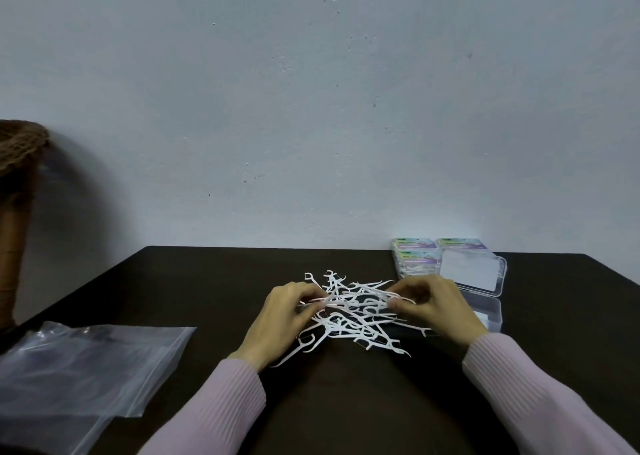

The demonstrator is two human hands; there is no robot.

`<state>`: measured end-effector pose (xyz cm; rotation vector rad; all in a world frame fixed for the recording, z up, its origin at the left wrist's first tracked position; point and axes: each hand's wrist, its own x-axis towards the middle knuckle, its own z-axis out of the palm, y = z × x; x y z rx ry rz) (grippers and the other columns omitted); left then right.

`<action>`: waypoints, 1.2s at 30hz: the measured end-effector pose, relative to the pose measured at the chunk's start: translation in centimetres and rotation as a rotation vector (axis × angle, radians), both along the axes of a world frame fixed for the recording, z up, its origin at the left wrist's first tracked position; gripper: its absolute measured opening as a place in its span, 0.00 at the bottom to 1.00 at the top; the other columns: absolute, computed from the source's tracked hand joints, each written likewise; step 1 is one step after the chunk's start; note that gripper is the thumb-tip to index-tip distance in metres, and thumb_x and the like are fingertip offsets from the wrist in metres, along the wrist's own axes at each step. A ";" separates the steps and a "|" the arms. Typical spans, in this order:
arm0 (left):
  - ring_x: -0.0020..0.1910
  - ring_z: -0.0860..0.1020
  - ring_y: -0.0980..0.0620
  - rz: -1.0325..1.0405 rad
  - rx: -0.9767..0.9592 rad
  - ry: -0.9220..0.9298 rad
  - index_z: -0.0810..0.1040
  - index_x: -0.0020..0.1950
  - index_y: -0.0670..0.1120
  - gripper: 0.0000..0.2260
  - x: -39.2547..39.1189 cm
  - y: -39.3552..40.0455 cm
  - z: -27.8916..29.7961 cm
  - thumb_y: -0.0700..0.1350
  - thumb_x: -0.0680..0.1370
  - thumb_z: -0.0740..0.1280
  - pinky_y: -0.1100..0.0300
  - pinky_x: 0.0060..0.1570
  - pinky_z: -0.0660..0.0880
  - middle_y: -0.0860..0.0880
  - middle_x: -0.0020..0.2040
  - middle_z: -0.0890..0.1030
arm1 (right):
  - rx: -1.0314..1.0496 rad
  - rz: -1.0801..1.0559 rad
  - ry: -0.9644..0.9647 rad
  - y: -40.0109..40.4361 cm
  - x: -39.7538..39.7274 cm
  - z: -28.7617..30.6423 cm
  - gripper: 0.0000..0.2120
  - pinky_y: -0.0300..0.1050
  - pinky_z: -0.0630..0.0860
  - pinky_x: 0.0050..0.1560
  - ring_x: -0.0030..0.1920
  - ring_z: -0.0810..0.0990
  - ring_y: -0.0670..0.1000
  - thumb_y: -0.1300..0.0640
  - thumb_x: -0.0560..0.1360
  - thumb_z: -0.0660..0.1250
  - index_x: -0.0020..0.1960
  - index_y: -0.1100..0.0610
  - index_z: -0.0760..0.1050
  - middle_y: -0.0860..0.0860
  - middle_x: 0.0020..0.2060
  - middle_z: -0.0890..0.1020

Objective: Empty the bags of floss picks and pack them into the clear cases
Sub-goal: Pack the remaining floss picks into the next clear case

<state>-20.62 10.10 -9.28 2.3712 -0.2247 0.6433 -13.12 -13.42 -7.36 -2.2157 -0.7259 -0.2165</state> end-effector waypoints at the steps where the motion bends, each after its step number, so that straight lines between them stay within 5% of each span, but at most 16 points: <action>1: 0.45 0.79 0.63 0.009 -0.018 -0.007 0.82 0.50 0.49 0.06 0.1 0.0 -0.1 0.47 0.77 0.68 0.60 0.49 0.77 0.58 0.42 0.81 | 0.009 -0.007 0.005 -0.2 0.1 0.1 0.06 0.27 0.70 0.36 0.34 0.75 0.38 0.54 0.69 0.73 0.45 0.52 0.82 0.47 0.35 0.82; 8: 0.43 0.80 0.62 0.063 -0.173 -0.015 0.82 0.46 0.52 0.03 0.3 -0.4 -0.1 0.45 0.75 0.70 0.65 0.44 0.77 0.58 0.41 0.83 | 0.181 -0.004 0.148 -1.5 0.6 0.6 0.05 0.30 0.77 0.37 0.33 0.82 0.41 0.60 0.68 0.74 0.40 0.54 0.79 0.46 0.32 0.82; 16: 0.42 0.80 0.63 0.018 -0.349 -0.029 0.83 0.45 0.50 0.03 0.8 -2.5 0.7 0.43 0.74 0.71 0.73 0.41 0.72 0.55 0.40 0.84 | 0.298 -0.023 0.285 -4.6 1.7 1.3 0.10 0.34 0.79 0.38 0.36 0.83 0.46 0.64 0.69 0.71 0.50 0.65 0.80 0.53 0.35 0.84; 20: 0.41 0.80 0.58 -0.012 -0.370 -0.021 0.82 0.43 0.53 0.05 1.9 -4.3 1.1 0.43 0.74 0.70 0.69 0.42 0.74 0.55 0.38 0.84 | 0.230 -0.095 0.266 -6.9 2.1 2.3 0.07 0.28 0.74 0.33 0.33 0.81 0.40 0.62 0.70 0.71 0.48 0.59 0.80 0.46 0.33 0.83; 24: 0.42 0.80 0.59 -0.066 -0.396 -0.033 0.84 0.46 0.50 0.03 3.3 -6.1 1.5 0.44 0.74 0.70 0.67 0.44 0.75 0.55 0.40 0.84 | 0.195 -0.214 0.273 -8.7 2.8 2.6 0.11 0.33 0.75 0.35 0.39 0.80 0.45 0.61 0.71 0.71 0.53 0.60 0.79 0.49 0.38 0.81; 28: 0.39 0.79 0.62 -0.136 -0.476 -0.027 0.83 0.44 0.50 0.04 4.8 -8.3 2.1 0.41 0.74 0.71 0.70 0.42 0.74 0.56 0.37 0.83 | 0.092 -0.258 0.310 -9.4 2.9 2.1 0.11 0.26 0.70 0.28 0.37 0.78 0.42 0.62 0.72 0.70 0.54 0.62 0.78 0.49 0.37 0.80; 32: 0.41 0.79 0.60 -0.195 -0.488 0.004 0.83 0.45 0.50 0.04 6.5 -10.4 2.1 0.42 0.75 0.70 0.64 0.46 0.75 0.56 0.38 0.83 | -0.038 -0.244 0.256 -9.0 3.1 1.7 0.10 0.27 0.72 0.34 0.40 0.77 0.40 0.59 0.72 0.70 0.53 0.59 0.80 0.50 0.42 0.82; 36: 0.37 0.76 0.66 -0.225 -0.392 0.042 0.82 0.46 0.48 0.03 8.0 -12.8 1.8 0.42 0.74 0.70 0.73 0.40 0.70 0.56 0.40 0.82 | -0.097 -0.183 0.185 -8.5 3.0 1.7 0.10 0.22 0.70 0.35 0.41 0.76 0.36 0.61 0.72 0.70 0.53 0.56 0.80 0.47 0.45 0.81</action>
